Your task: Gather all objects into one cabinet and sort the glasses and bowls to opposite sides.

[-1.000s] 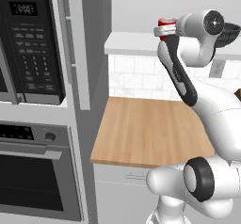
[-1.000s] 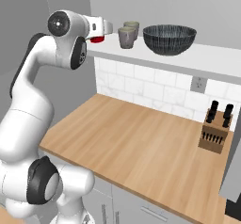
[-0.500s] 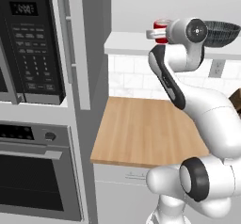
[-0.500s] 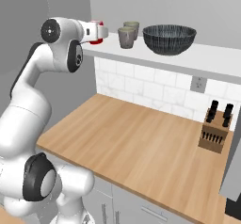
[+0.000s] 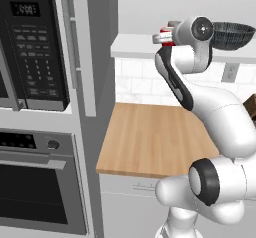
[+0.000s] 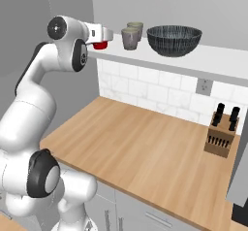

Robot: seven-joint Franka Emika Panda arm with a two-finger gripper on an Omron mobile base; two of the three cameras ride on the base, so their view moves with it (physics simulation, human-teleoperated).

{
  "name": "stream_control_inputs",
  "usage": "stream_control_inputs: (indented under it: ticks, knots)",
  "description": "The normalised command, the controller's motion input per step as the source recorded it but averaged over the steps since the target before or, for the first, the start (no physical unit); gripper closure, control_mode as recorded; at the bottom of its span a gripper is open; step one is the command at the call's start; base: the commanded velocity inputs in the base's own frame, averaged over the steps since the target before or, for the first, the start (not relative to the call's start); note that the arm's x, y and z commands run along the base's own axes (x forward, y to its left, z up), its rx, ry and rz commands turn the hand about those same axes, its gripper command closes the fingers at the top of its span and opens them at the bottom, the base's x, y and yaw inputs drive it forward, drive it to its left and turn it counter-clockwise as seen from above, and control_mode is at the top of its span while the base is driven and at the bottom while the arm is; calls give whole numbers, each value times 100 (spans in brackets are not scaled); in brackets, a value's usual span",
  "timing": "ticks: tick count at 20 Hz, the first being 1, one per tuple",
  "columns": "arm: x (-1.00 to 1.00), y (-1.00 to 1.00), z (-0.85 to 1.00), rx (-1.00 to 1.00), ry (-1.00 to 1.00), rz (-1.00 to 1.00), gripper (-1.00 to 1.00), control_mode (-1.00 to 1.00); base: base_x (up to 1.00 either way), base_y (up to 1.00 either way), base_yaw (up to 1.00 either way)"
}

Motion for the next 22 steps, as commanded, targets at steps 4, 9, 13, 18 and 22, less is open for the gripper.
stream_control_inputs:
  ticks: [4,9,13,18,22]
  knots:
    - [1,0,0,0,2,0,100,-100,0,0,0]
    - [26,0,-25,0,-11,0,100,-100,0,0,0]
    - [32,0,-42,0,-17,0,100,-100,0,0,0]
    - [35,0,-4,0,-2,0,100,-100,0,0,0]
    - [53,0,0,0,0,0,100,-100,0,0,0]
